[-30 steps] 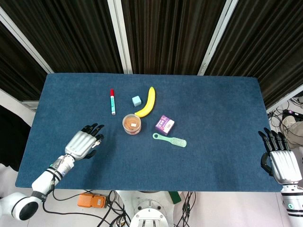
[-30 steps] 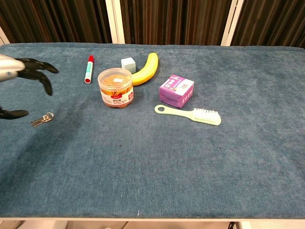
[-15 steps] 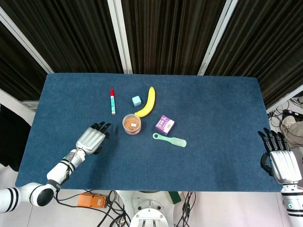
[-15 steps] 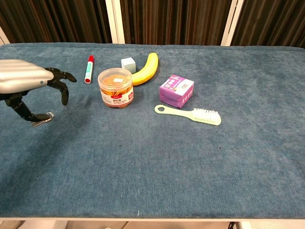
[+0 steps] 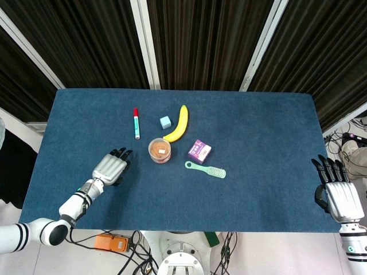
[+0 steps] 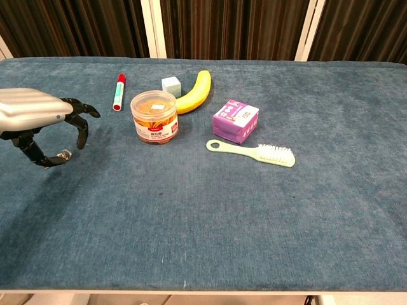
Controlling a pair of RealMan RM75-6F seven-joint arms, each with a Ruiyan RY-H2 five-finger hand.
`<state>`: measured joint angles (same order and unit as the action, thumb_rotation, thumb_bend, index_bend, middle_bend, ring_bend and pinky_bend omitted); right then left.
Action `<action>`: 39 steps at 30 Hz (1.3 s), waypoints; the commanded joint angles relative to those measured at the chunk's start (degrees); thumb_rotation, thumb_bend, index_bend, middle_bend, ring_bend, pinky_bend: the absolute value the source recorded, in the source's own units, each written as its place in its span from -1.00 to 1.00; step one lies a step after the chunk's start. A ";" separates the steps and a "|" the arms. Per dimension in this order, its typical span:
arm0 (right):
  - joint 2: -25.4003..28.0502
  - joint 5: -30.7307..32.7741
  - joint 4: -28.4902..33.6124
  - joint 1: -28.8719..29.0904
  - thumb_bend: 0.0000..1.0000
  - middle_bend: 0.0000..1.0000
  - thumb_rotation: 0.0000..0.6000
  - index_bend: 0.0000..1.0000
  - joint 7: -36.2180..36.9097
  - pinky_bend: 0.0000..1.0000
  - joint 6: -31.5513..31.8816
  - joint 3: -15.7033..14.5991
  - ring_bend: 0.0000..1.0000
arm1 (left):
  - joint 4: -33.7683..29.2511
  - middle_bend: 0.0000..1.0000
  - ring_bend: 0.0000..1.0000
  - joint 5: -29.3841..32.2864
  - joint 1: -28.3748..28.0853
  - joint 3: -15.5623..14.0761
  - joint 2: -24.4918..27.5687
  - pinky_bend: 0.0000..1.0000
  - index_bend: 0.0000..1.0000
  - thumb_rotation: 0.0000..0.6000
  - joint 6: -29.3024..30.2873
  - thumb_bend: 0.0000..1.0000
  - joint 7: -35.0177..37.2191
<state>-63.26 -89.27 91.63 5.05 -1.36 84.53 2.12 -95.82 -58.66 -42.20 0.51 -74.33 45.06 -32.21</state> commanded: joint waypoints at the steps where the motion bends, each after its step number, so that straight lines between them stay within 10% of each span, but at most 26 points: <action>1: 0.00 0.03 0.03 -0.01 1.00 -0.88 1.00 -0.74 0.07 -1.00 0.05 0.03 -0.91 | 0.50 -0.87 -1.00 0.19 -0.29 -0.25 -0.42 -0.66 -0.16 1.00 0.04 -0.40 0.29; 39: 0.01 0.49 0.26 0.25 1.00 -0.88 1.00 -0.74 0.36 -1.00 -0.57 0.04 -0.91 | 5.25 -0.77 -1.00 2.24 -2.61 -2.94 -2.08 -0.63 0.01 1.00 -0.35 -0.25 2.76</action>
<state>-63.25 -88.79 91.87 5.30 -1.01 83.97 2.15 -90.61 -56.43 -44.80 -2.39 -76.39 44.74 -29.50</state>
